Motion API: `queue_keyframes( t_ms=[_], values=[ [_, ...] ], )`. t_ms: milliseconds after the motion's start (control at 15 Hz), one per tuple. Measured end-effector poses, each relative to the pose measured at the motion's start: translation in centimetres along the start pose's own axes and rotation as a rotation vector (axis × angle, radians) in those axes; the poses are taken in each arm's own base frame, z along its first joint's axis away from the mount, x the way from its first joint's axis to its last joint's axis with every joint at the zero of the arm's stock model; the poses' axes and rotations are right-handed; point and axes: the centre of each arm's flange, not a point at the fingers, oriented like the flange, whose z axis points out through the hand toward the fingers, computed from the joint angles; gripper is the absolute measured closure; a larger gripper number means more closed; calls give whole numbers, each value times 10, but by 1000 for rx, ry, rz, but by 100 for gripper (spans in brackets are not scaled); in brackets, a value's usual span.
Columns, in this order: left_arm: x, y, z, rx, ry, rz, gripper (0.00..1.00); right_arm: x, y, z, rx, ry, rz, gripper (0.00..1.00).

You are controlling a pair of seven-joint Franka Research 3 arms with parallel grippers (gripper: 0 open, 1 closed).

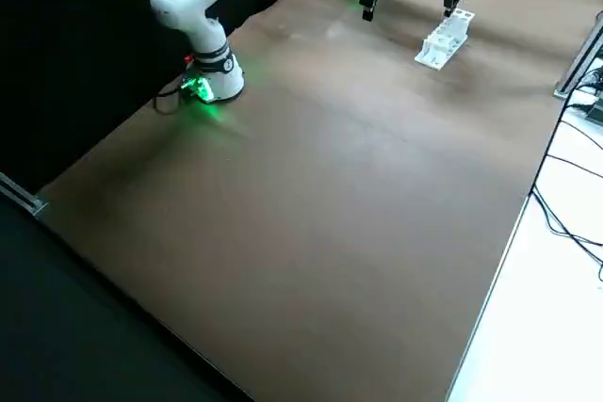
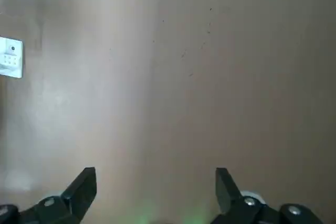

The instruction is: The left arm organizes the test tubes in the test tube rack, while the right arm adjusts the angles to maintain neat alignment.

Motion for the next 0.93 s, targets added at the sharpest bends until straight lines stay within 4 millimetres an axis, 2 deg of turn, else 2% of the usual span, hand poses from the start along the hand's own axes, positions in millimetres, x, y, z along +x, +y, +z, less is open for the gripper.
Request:
queue_keyframes(
  t_ms=[933],
  values=[
    [-3, 1, 3, 10, -18, 3, 70, 0, -7, 0, -1, -1, -12, 0]
  ],
)
